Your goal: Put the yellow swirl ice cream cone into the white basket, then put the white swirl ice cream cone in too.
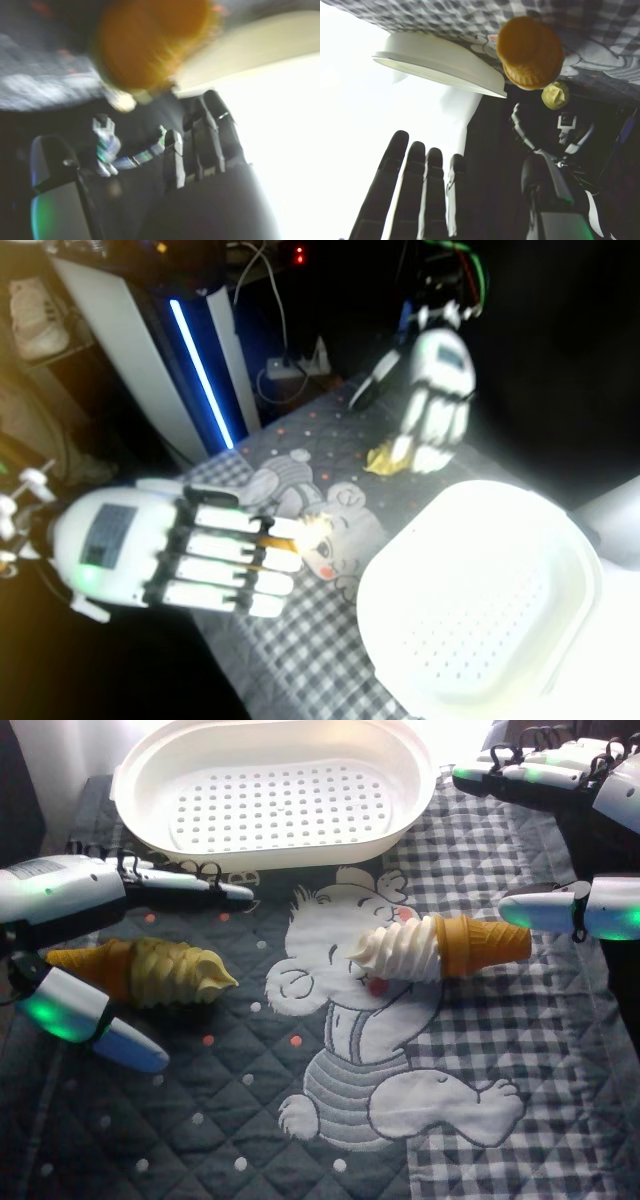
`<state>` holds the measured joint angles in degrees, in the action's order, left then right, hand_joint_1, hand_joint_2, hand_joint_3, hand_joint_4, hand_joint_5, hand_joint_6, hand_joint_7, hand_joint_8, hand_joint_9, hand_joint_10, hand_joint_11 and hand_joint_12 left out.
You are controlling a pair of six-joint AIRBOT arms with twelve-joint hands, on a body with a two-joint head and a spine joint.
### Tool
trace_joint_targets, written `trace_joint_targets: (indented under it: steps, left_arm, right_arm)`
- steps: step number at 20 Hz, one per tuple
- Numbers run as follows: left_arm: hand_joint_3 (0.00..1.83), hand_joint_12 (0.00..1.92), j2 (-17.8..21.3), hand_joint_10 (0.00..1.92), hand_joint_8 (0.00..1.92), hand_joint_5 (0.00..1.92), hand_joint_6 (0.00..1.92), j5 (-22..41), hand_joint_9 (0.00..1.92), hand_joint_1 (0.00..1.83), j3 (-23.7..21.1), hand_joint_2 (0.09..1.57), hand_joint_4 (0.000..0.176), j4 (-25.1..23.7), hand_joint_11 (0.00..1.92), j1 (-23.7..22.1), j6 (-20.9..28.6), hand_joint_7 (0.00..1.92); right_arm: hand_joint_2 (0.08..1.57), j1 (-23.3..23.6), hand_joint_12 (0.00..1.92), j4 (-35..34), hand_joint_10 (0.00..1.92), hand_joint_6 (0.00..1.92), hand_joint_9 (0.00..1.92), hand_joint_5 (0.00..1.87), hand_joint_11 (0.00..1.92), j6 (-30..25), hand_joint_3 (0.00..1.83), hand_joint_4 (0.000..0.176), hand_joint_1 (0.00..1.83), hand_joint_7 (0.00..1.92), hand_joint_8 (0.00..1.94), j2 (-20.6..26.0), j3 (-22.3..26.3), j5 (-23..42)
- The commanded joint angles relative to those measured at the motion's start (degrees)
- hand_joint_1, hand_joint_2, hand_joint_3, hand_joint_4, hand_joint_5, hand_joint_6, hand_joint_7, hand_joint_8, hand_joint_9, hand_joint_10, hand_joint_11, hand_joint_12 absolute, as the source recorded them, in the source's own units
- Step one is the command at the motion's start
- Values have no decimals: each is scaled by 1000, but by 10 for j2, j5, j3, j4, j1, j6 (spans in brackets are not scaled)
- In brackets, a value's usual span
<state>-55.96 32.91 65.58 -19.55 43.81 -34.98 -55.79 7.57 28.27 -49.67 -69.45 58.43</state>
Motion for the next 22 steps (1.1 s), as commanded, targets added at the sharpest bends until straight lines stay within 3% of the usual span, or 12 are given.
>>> trace_joint_targets:
  steps: [1,3,4,6,12,13,16,17,18,19,20,22]
  left_arm:
    - [0,692,-2,1,1,266,0,40,403,873,4,724,158,11,242,-8,2,342]
    - [1,610,-8,6,4,265,2,14,436,880,9,717,158,-2,298,-8,2,357]
    - [2,616,-13,8,4,270,3,-1,445,886,12,719,164,-12,313,-9,2,359]
    - [1,807,-20,0,0,269,0,-32,402,891,14,746,176,-41,339,-18,2,310]
    - [1,1068,-38,11,6,265,2,-65,447,899,26,813,170,-64,325,-23,2,369]
    - [1,1128,-41,9,3,285,1,-72,469,933,29,840,158,-71,269,-26,2,397]
    - [4,1187,-44,21,8,392,7,-84,567,1058,32,894,114,-83,303,-31,1,499]
    - [8,1277,-44,92,35,528,12,-88,731,1185,33,974,43,-83,408,-31,0,656]
    - [0,1393,-44,299,885,538,2,-90,878,1323,34,1128,30,-83,590,-31,0,871]
    - [0,1372,-44,668,1177,822,715,-91,930,1269,36,1145,0,-83,820,-32,0,934]
    - [0,1436,-43,988,1332,904,836,-92,853,1249,37,1161,0,-83,842,-35,-4,884]
    - [0,1507,-41,1261,1481,1075,645,-101,737,1250,37,1158,0,-74,747,-50,-33,767]
  right_arm:
    - [1105,8,491,-20,23,4,343,237,346,-4,0,80,625,240,6,0,-3,66]
    - [1106,8,514,-20,27,1,382,230,391,-4,0,84,622,249,6,0,-3,66]
    - [1109,8,523,-20,30,2,402,234,401,-4,0,71,614,251,5,0,-3,66]
    - [1107,8,510,-20,11,3,373,238,356,-4,0,75,626,249,2,0,-3,66]
    - [1112,8,503,-18,0,2,322,245,291,-4,2,63,550,253,1,0,-3,66]
    - [1116,8,508,-18,2,4,326,253,286,-4,2,45,578,261,3,0,-3,66]
    - [1121,8,513,-17,3,4,317,258,267,-4,3,38,568,256,2,-2,-4,66]
    - [1121,8,565,-16,0,1,322,252,243,-4,0,49,564,252,1,-2,-4,66]
    - [1126,8,574,-16,0,0,318,245,230,-4,1,51,552,247,0,-2,-4,66]
    - [1125,8,583,-16,1,2,320,249,232,-4,0,49,578,246,0,-2,-4,66]
    - [1127,8,589,-16,1,2,320,250,235,-4,1,48,583,247,1,-2,-4,66]
    - [1129,8,686,-16,2,2,308,250,184,-5,0,54,593,242,3,-2,-4,66]
